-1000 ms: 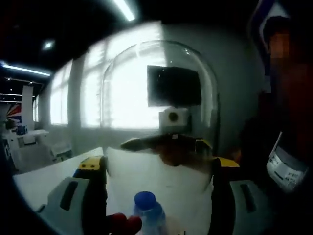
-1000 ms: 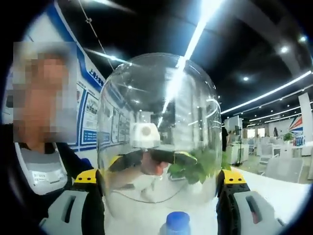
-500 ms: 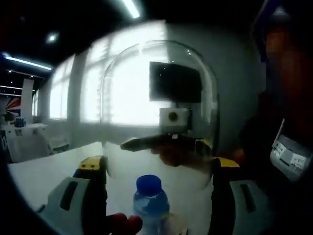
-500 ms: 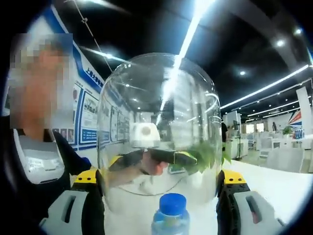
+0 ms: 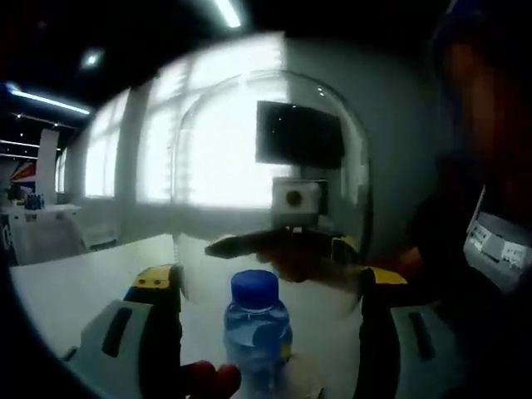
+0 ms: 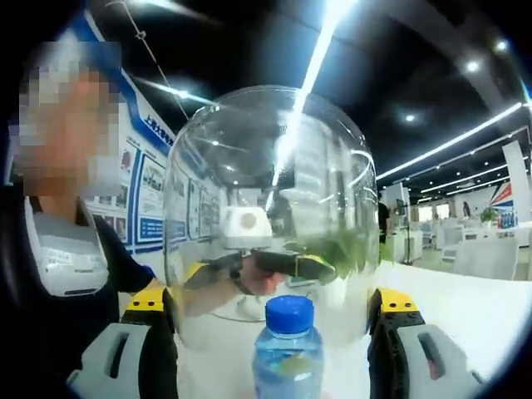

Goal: Open the cover put in the Mizone put the cover back on

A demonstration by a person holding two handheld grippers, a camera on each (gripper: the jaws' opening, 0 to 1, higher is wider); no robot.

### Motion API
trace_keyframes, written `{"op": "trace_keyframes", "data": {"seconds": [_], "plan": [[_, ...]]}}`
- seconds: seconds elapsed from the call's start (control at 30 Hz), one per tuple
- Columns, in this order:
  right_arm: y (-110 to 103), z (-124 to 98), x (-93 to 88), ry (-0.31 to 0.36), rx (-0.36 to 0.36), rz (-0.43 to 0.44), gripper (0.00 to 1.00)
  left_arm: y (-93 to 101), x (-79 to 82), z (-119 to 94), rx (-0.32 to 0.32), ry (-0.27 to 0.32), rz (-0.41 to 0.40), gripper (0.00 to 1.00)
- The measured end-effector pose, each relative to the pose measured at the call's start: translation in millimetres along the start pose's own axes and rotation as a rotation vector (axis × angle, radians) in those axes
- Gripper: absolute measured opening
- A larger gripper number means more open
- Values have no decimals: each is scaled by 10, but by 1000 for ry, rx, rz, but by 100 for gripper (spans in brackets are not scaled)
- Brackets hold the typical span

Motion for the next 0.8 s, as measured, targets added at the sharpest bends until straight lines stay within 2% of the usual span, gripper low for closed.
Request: {"op": "trace_keyframes", "data": {"seconds": [0.3,0.5,0.6,0.8], "plan": [[10,-36,-242,-8,-6,8,90,-41,-205,38,-1,-32,3,74],[36,-30,-278,-20,-9,-2,90,-43,-242,33,-4,-49,25,74],[49,-39,-294,-17,-10,11,90,-66,-261,32,-4,-45,9,74],[88,-68,-392,-42,-8,24,90,-66,-388,53,3,-82,7,75]]}}
Point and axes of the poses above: the point that each gripper's makers call its tool centre point, and the gripper's own axes: z roughly forward along the fingers, y roughly to its right, x roughly out of its top, the point moved 7 cm from there along -z, roughly backward along the fingers, and after that the axes turned 14 degrees about x, right-handed, at the moved point
